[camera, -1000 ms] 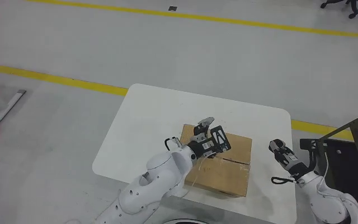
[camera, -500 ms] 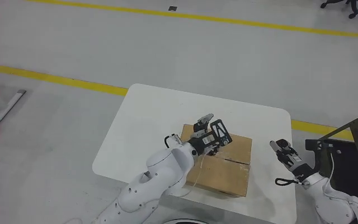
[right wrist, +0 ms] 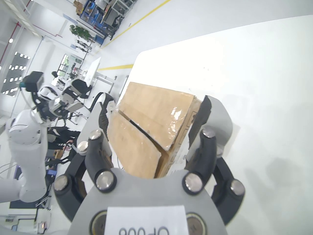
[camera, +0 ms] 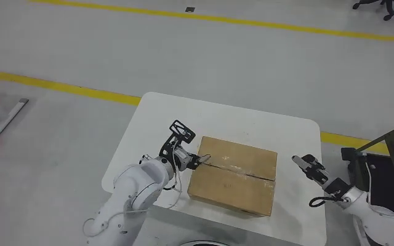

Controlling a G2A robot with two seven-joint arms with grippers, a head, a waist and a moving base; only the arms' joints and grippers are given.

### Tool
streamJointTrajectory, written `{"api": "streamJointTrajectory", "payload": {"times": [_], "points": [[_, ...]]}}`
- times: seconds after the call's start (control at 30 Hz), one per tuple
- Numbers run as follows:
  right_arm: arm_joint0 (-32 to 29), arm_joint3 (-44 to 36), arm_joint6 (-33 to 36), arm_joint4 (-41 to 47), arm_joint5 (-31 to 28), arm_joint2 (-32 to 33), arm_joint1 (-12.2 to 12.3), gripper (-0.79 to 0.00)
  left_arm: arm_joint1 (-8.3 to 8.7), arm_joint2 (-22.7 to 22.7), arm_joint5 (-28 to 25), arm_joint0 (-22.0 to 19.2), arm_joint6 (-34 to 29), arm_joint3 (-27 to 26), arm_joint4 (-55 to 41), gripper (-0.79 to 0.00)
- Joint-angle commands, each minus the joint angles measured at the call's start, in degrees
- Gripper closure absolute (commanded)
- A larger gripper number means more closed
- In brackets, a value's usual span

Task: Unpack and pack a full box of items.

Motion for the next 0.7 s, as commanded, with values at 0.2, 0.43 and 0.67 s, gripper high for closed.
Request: {"api": "streamJointTrajectory", "payload": {"times": [0.2,0.43,0.67], "points": [[0.35,-1.26,2.66,0.43,-0.39,0.77,0.29,-0.785,0.86,-3.92,-2.34,2.75,-4.25,3.40,-9.92,-0.785],[-0.07,-2.67,3.18,1.52,-0.25,0.88,0.37,-0.785,0.99,-0.85,-2.84,-0.21,-8.54,7.95,-12.01,-0.785],[0.78,-4.25,15.47,11.45,4.85,-0.45,1.08,-0.785,1.02,1.14,-1.10,-2.96,-9.29,12.31,-11.99,-0.785]]}}
